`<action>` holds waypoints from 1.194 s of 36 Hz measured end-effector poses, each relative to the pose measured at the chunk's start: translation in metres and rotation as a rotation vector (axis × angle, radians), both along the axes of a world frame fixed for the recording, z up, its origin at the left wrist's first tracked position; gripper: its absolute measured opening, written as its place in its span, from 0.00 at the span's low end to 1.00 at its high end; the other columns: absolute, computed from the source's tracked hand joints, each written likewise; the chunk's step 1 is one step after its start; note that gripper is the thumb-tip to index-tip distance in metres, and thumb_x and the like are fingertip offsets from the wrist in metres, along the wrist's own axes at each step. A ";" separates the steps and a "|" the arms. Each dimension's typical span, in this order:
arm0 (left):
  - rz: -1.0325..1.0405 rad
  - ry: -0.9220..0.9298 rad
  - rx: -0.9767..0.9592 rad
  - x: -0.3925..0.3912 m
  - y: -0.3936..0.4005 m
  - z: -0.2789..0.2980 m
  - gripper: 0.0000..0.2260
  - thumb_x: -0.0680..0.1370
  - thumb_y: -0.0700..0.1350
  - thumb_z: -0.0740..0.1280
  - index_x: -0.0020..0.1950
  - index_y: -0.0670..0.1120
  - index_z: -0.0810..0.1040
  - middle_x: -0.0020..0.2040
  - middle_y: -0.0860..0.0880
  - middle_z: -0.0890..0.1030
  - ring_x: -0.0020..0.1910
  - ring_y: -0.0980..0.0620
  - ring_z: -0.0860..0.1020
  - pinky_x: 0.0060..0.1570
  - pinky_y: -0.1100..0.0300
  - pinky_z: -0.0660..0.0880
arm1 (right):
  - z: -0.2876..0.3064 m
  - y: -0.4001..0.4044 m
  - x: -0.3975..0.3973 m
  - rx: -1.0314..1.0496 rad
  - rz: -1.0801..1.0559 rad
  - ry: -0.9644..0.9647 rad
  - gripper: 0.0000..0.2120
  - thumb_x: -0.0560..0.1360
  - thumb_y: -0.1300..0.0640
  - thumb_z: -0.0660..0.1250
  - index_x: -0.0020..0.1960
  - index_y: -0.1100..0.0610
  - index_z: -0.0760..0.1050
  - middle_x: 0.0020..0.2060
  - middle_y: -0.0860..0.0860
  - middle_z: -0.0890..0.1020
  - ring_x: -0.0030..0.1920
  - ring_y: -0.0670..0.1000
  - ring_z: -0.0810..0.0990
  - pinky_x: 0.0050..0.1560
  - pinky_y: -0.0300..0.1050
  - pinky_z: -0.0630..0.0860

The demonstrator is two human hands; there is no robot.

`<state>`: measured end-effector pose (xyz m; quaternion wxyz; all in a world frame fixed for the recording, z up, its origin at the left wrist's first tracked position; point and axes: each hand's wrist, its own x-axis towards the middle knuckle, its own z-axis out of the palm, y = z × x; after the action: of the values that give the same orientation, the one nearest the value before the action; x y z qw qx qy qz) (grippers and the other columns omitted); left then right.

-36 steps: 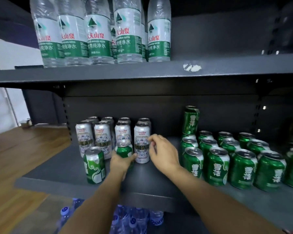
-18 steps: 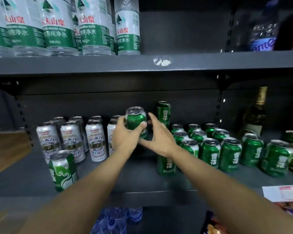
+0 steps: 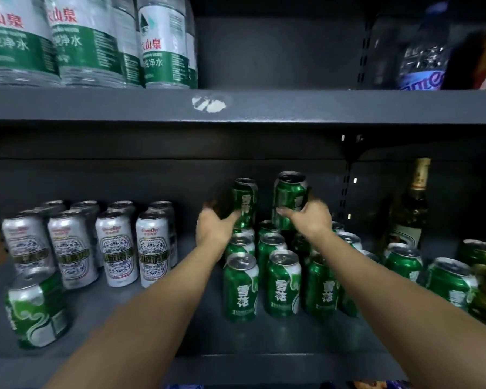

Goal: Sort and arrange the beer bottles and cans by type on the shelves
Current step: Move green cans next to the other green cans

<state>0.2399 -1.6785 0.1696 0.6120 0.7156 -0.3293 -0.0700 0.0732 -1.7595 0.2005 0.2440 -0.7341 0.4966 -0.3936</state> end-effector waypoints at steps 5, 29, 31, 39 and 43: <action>-0.034 -0.026 0.063 0.020 -0.021 -0.007 0.31 0.68 0.53 0.77 0.68 0.47 0.72 0.60 0.46 0.80 0.58 0.44 0.78 0.57 0.54 0.76 | -0.001 -0.023 0.011 0.054 0.047 0.034 0.32 0.70 0.43 0.74 0.64 0.61 0.68 0.57 0.59 0.79 0.57 0.60 0.78 0.56 0.53 0.77; -0.019 -0.214 0.280 0.033 -0.061 -0.005 0.35 0.65 0.61 0.77 0.65 0.49 0.67 0.61 0.46 0.79 0.59 0.44 0.78 0.53 0.54 0.77 | -0.015 -0.061 0.051 0.022 0.145 0.020 0.32 0.67 0.45 0.77 0.64 0.57 0.72 0.60 0.55 0.80 0.59 0.56 0.79 0.54 0.45 0.75; -0.023 -0.235 0.315 0.030 -0.062 -0.003 0.35 0.65 0.60 0.76 0.64 0.49 0.65 0.63 0.46 0.77 0.59 0.43 0.78 0.52 0.53 0.76 | -0.016 -0.061 0.052 0.013 0.132 0.041 0.32 0.67 0.45 0.77 0.65 0.57 0.71 0.61 0.55 0.79 0.60 0.57 0.78 0.53 0.44 0.73; -0.023 -0.308 0.463 0.030 -0.064 0.001 0.40 0.66 0.63 0.74 0.68 0.47 0.59 0.68 0.46 0.72 0.62 0.43 0.76 0.53 0.52 0.74 | -0.022 -0.067 0.055 0.008 0.101 0.115 0.36 0.67 0.41 0.75 0.68 0.57 0.67 0.63 0.56 0.77 0.63 0.58 0.76 0.58 0.48 0.74; -0.034 -0.282 0.443 0.031 -0.064 0.000 0.41 0.66 0.63 0.75 0.69 0.46 0.59 0.68 0.45 0.72 0.64 0.43 0.75 0.55 0.51 0.73 | -0.025 -0.068 0.059 0.018 0.105 0.114 0.36 0.66 0.39 0.74 0.67 0.56 0.68 0.62 0.55 0.78 0.61 0.58 0.77 0.58 0.50 0.75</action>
<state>0.2705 -1.7424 0.1700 0.3873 0.8290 -0.4003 -0.0503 0.1317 -1.8274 0.1753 0.2421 -0.7781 0.4742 -0.3332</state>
